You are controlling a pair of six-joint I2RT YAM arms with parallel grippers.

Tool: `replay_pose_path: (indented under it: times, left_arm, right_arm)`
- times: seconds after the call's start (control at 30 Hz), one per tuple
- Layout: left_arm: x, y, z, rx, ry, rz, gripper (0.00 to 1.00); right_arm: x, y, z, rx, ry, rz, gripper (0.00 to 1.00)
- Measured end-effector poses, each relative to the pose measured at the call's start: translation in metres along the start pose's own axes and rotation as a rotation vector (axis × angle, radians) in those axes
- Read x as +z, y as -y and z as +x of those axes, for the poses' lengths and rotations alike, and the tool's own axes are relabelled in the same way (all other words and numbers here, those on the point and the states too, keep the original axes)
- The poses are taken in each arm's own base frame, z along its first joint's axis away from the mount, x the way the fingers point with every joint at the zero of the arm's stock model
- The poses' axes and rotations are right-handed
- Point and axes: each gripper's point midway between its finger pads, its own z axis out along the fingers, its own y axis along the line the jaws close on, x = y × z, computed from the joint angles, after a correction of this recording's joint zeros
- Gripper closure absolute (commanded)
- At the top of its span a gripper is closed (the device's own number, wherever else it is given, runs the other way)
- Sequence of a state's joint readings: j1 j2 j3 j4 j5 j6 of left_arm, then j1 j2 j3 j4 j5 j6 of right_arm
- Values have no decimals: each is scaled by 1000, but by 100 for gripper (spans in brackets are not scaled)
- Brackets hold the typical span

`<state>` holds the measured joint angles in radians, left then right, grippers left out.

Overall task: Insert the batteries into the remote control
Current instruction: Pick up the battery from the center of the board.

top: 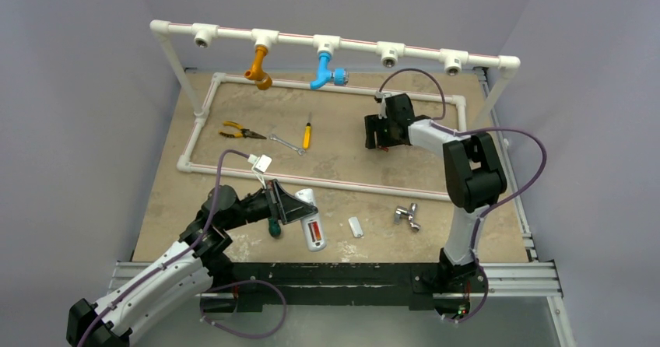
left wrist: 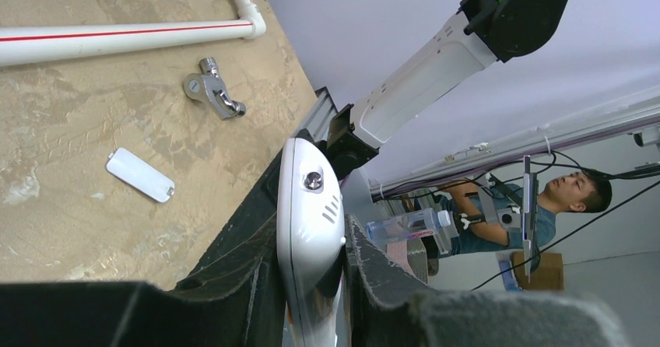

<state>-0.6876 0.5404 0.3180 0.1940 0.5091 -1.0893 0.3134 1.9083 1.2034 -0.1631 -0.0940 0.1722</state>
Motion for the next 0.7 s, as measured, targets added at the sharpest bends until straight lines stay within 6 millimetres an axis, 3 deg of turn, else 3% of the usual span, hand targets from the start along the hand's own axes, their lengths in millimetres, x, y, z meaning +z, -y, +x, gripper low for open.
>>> replay_pose_path:
  times: [0.27, 0.5, 0.7]
  left_arm:
    - [1, -3, 1, -6, -6, -9, 100]
    - [1, -3, 1, -6, -7, -10, 100]
    - [1, -3, 1, -6, -6, -9, 100]
  right_arm:
    - [-1, 7, 6, -150, -109, 5, 35]
    - [-6, 13, 14, -235, -153, 13, 53]
    - [-7, 17, 15, -254, -163, 28, 62]
